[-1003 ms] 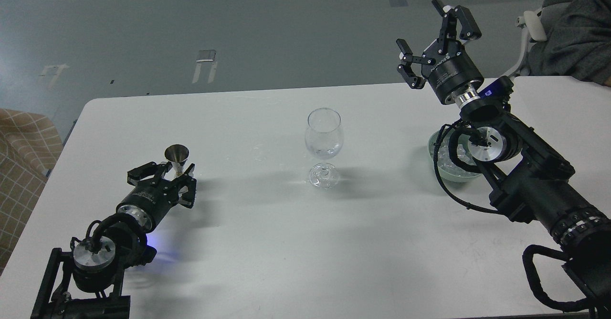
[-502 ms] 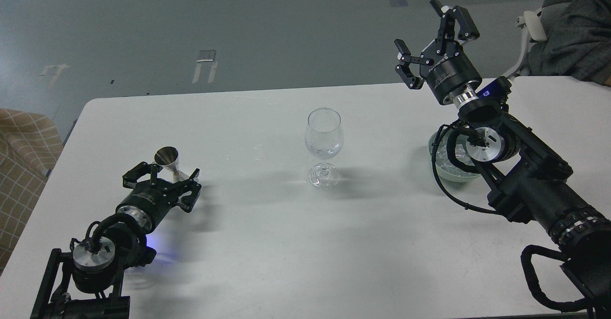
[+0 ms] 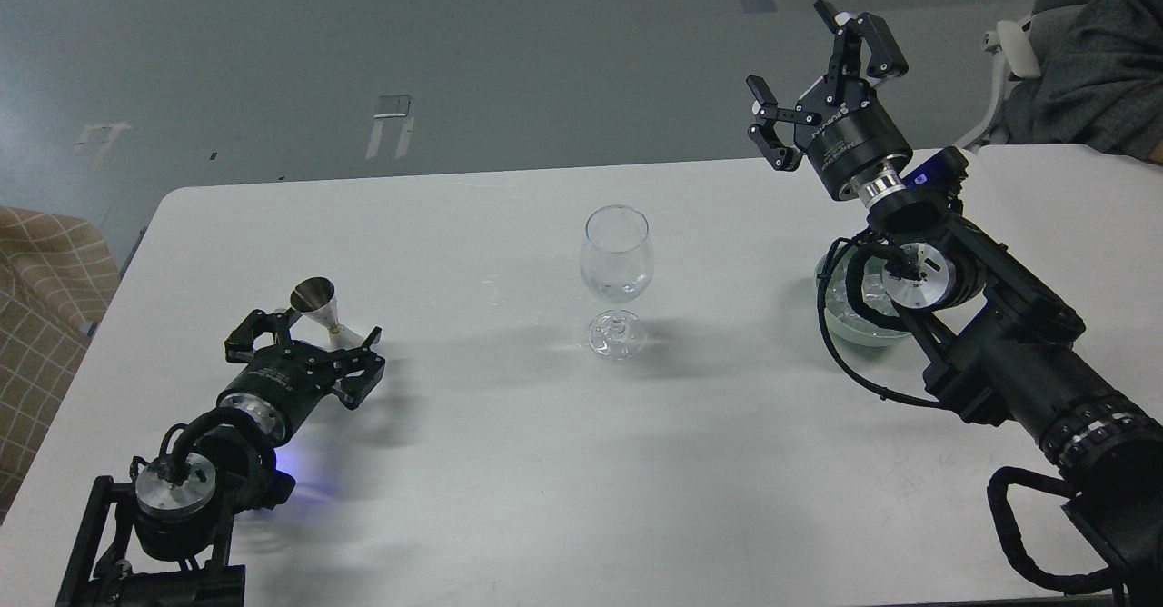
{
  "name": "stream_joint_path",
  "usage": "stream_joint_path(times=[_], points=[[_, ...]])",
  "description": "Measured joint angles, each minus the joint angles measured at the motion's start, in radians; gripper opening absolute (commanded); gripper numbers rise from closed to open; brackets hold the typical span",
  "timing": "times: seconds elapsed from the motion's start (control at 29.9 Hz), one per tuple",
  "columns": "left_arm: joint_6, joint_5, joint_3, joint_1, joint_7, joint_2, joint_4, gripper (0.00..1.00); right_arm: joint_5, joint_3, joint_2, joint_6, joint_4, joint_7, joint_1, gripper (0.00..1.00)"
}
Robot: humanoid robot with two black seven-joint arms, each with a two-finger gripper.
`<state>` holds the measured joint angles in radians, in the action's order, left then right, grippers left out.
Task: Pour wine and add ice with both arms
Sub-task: 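Lower the jigger onto the table with the left gripper, then open the left gripper and withdraw the left arm from the jigger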
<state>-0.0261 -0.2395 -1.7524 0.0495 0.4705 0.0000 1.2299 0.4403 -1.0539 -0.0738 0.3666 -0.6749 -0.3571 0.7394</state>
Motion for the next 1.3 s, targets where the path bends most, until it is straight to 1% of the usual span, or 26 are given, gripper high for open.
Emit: stream_joint_path(times=[0.33, 0.53, 0.7, 0.8, 0.87, 0.94, 0.97, 1.1, 1.2, 1.3], points=[[-0.009, 0.034, -0.041, -0.059, 0.012, 0.002, 0.019, 0.97, 0.000, 0.000, -0.001, 0.000, 0.000, 0.000, 0.000, 1.00], [-0.028, 0.041, -0.081, -0.136, 0.018, 0.026, 0.055, 0.97, 0.000, 0.000, -0.007, 0.000, 0.000, 0.000, 0.000, 1.00], [-0.102, 0.042, -0.140, -0.188, 0.018, 0.069, 0.069, 0.97, 0.000, 0.001, -0.018, 0.000, -0.004, 0.001, -0.002, 1.00], [-0.187, 0.036, -0.163, -0.212, 0.019, 0.133, 0.069, 0.97, -0.001, 0.002, -0.036, 0.000, -0.013, 0.003, -0.003, 1.00], [-0.241, 0.030, -0.177, -0.216, 0.018, 0.189, 0.064, 0.97, -0.001, 0.002, -0.058, 0.000, -0.031, 0.012, -0.004, 1.00], [-0.275, 0.026, -0.185, -0.212, 0.017, 0.253, 0.059, 0.97, 0.011, 0.007, -0.087, 0.000, -0.053, 0.026, -0.006, 1.00], [-0.286, 0.026, -0.190, -0.207, 0.010, 0.284, 0.058, 0.97, 0.024, 0.013, -0.102, -0.001, -0.065, 0.029, -0.007, 1.00], [-0.324, 0.011, -0.185, -0.150, -0.044, 0.417, 0.056, 0.97, 0.103, 0.065, -0.191, -0.033, -0.147, 0.035, -0.017, 1.00], [-0.350, -0.034, -0.181, -0.084, -0.068, 0.462, 0.057, 0.97, 0.145, 0.095, -0.260, -0.065, -0.229, 0.038, -0.042, 1.00], [-0.362, -0.142, -0.178, 0.007, -0.077, 0.471, 0.061, 0.97, 0.182, 0.102, -0.338, -0.082, -0.314, 0.045, -0.081, 1.00]])
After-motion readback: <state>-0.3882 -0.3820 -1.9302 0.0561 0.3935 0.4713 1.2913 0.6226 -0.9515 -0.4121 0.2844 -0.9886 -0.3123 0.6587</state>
